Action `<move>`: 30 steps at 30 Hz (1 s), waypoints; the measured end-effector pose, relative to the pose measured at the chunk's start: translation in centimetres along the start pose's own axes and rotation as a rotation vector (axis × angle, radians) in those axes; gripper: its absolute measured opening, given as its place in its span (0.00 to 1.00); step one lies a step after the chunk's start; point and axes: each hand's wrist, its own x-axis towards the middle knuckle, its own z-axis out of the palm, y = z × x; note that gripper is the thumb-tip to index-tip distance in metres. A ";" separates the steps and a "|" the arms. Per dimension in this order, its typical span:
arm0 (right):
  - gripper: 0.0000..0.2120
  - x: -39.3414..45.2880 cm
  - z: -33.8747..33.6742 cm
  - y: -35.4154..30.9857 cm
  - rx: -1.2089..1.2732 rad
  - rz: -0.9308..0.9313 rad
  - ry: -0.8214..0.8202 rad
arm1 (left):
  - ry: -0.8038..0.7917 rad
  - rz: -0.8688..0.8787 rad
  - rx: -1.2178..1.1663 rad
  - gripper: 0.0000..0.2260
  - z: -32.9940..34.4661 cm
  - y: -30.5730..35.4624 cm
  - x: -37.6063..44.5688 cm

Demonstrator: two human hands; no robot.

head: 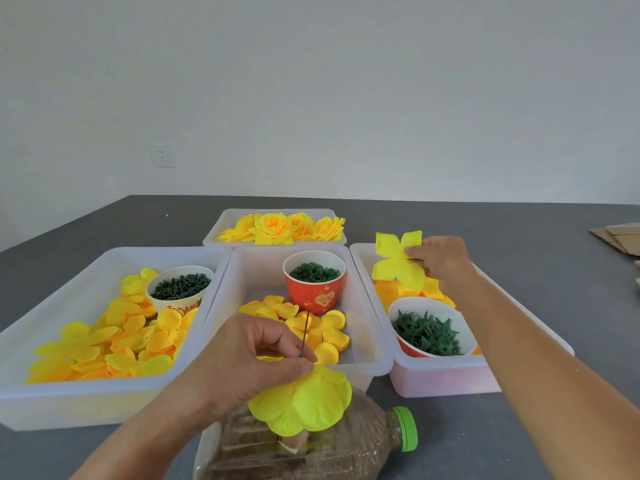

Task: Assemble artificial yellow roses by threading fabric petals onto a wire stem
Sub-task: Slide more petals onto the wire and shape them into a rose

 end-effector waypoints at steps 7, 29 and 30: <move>0.10 -1.4 -1.5 -0.1 0.193 0.036 0.066 | 0.001 0.001 -0.022 0.11 0.0 -0.1 -0.1; 0.11 -14.3 2.9 -5.1 0.240 -0.179 -0.405 | 0.019 -0.006 -0.040 0.10 0.1 -0.2 -0.5; 0.11 -14.4 2.9 -5.2 0.246 -0.182 -0.404 | 0.020 -0.009 -0.041 0.10 0.1 -0.2 -0.5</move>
